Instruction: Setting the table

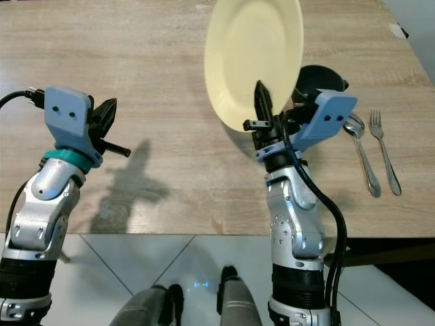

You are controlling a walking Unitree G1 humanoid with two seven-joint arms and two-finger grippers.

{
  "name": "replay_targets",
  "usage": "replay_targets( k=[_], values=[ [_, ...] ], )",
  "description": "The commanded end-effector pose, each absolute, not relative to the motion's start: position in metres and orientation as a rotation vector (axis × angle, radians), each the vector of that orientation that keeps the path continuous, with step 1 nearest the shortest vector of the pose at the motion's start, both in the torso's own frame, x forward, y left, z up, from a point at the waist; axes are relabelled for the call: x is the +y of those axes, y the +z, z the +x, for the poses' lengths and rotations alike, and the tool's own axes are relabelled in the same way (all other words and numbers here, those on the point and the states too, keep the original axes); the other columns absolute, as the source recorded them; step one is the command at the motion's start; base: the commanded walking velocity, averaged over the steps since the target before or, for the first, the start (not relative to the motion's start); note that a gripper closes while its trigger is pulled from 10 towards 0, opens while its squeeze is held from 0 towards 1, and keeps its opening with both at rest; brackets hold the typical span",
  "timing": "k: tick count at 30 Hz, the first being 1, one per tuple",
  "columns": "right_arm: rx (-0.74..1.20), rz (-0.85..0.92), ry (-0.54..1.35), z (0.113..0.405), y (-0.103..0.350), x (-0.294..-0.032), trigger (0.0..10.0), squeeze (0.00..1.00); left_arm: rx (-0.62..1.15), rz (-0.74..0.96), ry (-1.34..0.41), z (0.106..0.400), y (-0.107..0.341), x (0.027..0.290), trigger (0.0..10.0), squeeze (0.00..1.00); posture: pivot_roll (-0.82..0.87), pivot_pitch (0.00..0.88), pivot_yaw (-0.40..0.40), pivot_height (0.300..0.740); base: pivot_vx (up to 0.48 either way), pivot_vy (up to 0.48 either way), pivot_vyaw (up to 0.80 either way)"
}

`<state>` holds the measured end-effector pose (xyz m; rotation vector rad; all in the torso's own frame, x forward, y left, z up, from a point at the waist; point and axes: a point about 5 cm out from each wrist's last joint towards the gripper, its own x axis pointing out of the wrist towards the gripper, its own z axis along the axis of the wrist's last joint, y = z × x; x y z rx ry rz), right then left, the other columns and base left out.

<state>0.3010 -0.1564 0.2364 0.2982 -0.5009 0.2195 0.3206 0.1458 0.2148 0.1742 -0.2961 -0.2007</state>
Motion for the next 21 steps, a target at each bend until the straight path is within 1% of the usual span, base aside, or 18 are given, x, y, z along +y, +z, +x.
replay_targets(
  k=[1, 5, 19, 21],
  values=[
    [-0.487, 0.292, 0.178, 0.301, 0.228, -0.160, 10.0, 0.00, -0.253, 0.178, -0.184, 0.322, 0.205, 0.149, 10.0, 0.00, -0.03, 0.158, 0.135, 0.740, 0.000, 0.000, 0.00],
    [-0.463, 0.285, 0.134, 0.304, 0.219, -0.161, 10.0, 0.00, -0.237, 0.166, -0.178, 0.323, 0.200, 0.147, 10.0, 0.00, -0.03, 0.163, 0.131, 0.740, 0.000, 0.000, 0.00],
    [-0.441, 0.267, 0.111, 0.308, 0.214, -0.164, 10.0, 0.00, -0.227, 0.153, -0.176, 0.322, 0.194, 0.141, 10.0, 0.00, -0.04, 0.162, 0.120, 0.740, 0.000, 0.000, 0.00],
    [-0.437, 0.267, 0.102, 0.309, 0.213, -0.166, 10.0, 0.00, -0.222, 0.157, -0.181, 0.322, 0.193, 0.140, 10.0, 0.00, -0.04, 0.163, 0.120, 0.740, -0.268, 0.000, 0.00]
  ],
)
